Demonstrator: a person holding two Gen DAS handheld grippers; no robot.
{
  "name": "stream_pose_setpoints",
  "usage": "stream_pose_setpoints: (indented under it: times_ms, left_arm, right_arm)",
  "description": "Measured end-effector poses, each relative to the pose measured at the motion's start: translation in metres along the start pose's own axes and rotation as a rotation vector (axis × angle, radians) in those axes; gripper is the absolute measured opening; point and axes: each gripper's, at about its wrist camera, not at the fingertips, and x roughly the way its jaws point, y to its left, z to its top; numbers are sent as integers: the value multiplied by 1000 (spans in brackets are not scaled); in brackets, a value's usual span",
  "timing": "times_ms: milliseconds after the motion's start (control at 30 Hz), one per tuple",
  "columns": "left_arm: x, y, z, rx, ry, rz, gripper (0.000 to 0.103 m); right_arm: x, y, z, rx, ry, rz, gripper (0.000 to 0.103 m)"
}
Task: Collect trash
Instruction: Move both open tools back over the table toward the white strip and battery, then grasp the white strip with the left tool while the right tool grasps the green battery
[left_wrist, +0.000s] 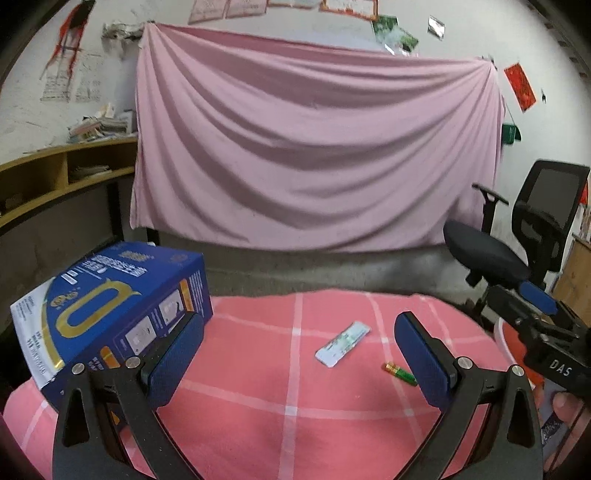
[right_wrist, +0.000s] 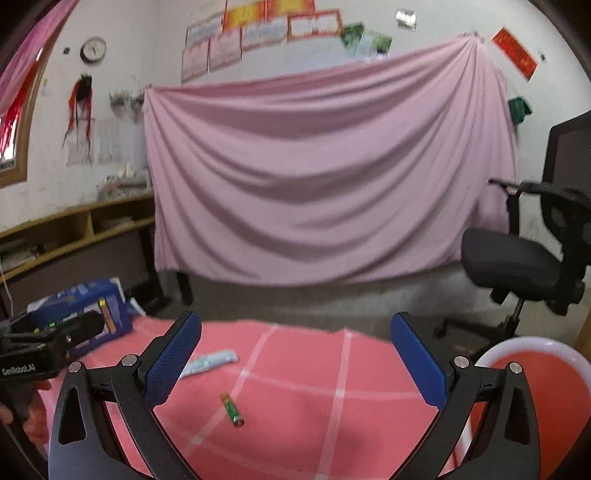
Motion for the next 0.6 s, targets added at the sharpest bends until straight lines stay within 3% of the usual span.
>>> stream_pose_setpoints:
  times_ms: [133,233,300,433,567,600]
  left_arm:
    - [20,-4,-4,41,103,5,101]
    - [31,-4,-10,45,163,-22,98]
    - [40,-6,-12,54,209,-46,88]
    - [59,-14,-12,86,299,-90,82]
    - [81,-16,-12,106,383,-115,68]
    - [86,-15,-13,103,402,-119,62]
  right_arm:
    - [19,2,-7,-9,117,38,100]
    - [31,1,-9,0,186,61,87]
    - [39,-1,-11,16,233,79,79]
    - [55,-1,-16,35,341,135,78]
    - [67,4,-25,14,454,180,76]
    - [68,5,-26,8,465,188,68]
